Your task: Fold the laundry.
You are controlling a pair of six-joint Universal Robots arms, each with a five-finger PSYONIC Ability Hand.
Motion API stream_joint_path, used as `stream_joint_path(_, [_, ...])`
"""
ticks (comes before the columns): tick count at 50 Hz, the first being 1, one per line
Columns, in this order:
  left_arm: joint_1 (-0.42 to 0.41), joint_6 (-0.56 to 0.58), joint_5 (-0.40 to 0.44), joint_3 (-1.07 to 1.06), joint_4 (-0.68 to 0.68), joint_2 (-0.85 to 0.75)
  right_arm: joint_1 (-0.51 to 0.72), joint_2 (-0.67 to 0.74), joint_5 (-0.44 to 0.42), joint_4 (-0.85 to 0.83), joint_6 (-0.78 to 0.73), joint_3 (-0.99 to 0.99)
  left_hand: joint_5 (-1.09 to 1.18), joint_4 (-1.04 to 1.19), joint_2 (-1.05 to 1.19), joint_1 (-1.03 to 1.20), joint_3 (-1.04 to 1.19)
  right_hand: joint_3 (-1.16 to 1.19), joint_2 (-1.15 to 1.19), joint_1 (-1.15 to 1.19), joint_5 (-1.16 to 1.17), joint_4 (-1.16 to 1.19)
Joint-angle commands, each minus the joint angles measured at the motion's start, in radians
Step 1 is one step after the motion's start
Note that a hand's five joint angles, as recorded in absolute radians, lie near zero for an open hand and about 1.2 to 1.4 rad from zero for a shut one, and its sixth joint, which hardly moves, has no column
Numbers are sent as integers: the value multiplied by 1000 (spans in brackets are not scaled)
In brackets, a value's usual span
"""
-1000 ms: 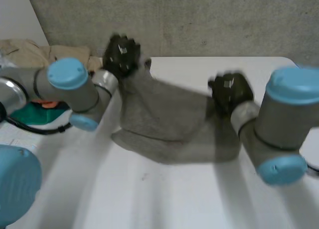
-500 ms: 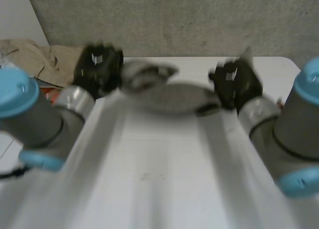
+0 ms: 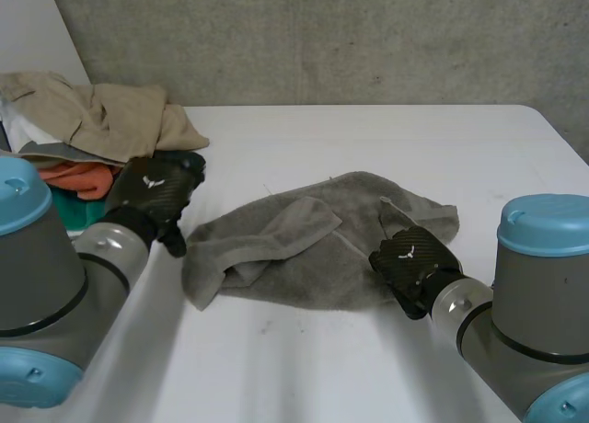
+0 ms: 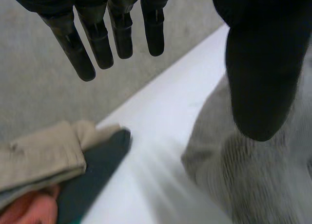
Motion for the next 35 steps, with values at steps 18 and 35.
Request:
stream_joint_path(18, [-303,289,-211,568,13,-621,-10,-1,25,-16,-2,42,408,400,396,377,392,215,226,413,227,210])
stream_joint_path(35, [-220,284,-210,487,10,-511,-15,-15,25,4,-11,39,1064,1055,1051,1033,1048,215,226,413,227,210])
